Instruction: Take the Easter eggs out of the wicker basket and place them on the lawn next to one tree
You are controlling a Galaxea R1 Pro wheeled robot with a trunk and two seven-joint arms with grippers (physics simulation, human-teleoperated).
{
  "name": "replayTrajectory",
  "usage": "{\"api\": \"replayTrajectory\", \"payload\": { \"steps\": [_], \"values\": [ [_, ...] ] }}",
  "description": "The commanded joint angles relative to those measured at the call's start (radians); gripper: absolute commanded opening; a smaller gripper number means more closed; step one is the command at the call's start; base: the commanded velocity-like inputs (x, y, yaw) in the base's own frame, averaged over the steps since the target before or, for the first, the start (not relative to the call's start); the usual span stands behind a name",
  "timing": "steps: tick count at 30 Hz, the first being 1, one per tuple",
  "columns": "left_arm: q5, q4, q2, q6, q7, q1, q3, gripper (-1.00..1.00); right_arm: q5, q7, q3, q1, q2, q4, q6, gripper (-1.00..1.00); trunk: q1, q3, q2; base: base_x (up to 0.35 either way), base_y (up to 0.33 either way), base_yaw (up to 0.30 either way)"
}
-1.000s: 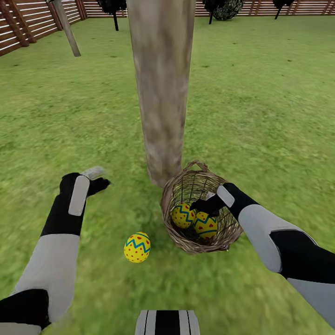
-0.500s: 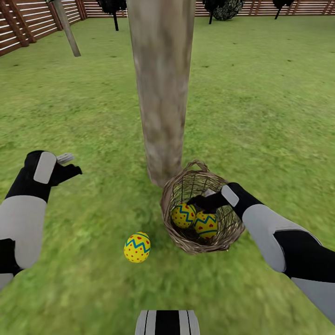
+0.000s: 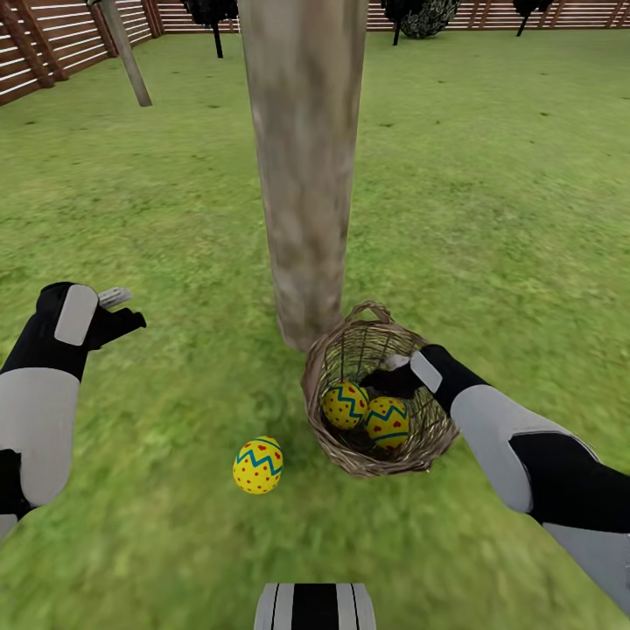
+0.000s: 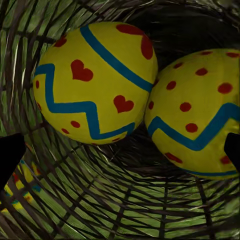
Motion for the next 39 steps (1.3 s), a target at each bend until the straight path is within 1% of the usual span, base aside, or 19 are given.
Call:
{"api": "replayTrajectory", "payload": {
  "steps": [1,3,5,10,15,18,22,23,25,27,29,32,33,34,39],
  "values": [
    [0.010,-0.001,0.000,0.002,0.009,0.000,0.000,1.00,0.004,-0.021,0.008,0.000,0.004,0.000,0.000,1.00,0.000,-0.001,0.000,0.000,0.000,0.000],
    [0.011,-0.001,-0.002,0.002,0.010,0.000,0.000,1.00,0.016,-0.093,0.008,0.001,0.021,0.000,-0.007,1.00,0.000,-0.001,0.000,0.000,0.000,0.000],
    [0.012,0.000,-0.003,0.002,0.011,0.000,-0.001,1.00,0.023,-0.133,0.007,0.002,0.032,0.001,-0.010,1.00,0.001,-0.008,-0.001,0.000,0.000,0.000],
    [0.012,-0.001,-0.002,0.003,0.010,0.000,-0.002,1.00,0.026,-0.146,0.007,0.003,0.036,0.001,-0.011,1.00,0.003,-0.028,-0.002,0.000,0.000,0.000],
    [0.013,0.000,-0.001,0.004,0.010,0.000,-0.002,1.00,0.032,-0.150,0.007,0.003,0.033,-0.001,-0.011,1.00,0.005,-0.047,-0.003,0.000,0.000,0.000],
    [0.014,0.000,-0.002,0.004,0.010,0.000,-0.002,1.00,0.041,-0.152,0.008,0.003,0.034,-0.001,-0.013,1.00,0.005,-0.047,-0.003,0.000,0.000,0.000],
    [0.015,0.002,-0.002,0.004,0.010,0.000,-0.002,1.00,0.127,-0.155,0.008,0.004,0.036,-0.001,-0.015,1.00,0.005,-0.047,-0.003,0.000,0.000,0.000],
    [0.015,0.002,-0.002,0.004,0.010,0.000,-0.002,1.00,0.136,-0.155,0.008,0.004,0.036,-0.001,-0.015,1.00,0.005,-0.047,-0.003,0.000,0.000,0.000],
    [0.015,0.002,-0.002,0.004,0.010,0.000,-0.002,1.00,0.168,-0.163,0.008,0.004,0.036,-0.002,-0.015,1.00,0.005,-0.047,-0.003,0.000,0.000,0.000],
    [0.015,0.002,-0.002,0.004,0.010,0.000,-0.003,1.00,0.174,-0.168,0.008,0.004,0.036,-0.002,-0.018,1.00,0.005,-0.047,-0.003,0.000,0.000,0.000],
    [0.015,0.002,-0.003,0.004,0.010,0.000,-0.004,1.00,0.192,-0.177,0.008,0.004,0.036,-0.002,-0.036,1.00,0.005,-0.047,-0.003,0.000,0.000,0.000],
    [0.015,0.002,-0.002,0.004,0.010,0.000,-0.004,1.00,0.269,-0.180,0.012,0.006,0.038,-0.002,-0.048,1.00,0.005,-0.047,-0.003,0.000,0.000,0.000],
    [0.015,0.002,-0.002,0.004,0.010,0.000,-0.004,1.00,0.297,-0.180,0.014,0.006,0.039,-0.003,-0.049,1.00,0.005,-0.047,-0.003,0.000,0.000,0.000],
    [0.015,0.002,-0.002,0.004,0.010,0.000,-0.004,1.00,0.337,-0.178,0.015,0.007,0.043,-0.003,-0.050,1.00,0.005,-0.047,-0.003,0.000,0.000,0.000],
    [0.015,0.002,-0.004,0.004,0.010,0.000,-0.004,1.00,0.472,-0.165,0.020,0.013,0.052,-0.003,-0.059,1.00,0.005,-0.047,-0.003,0.000,0.000,0.000]
  ]
}}
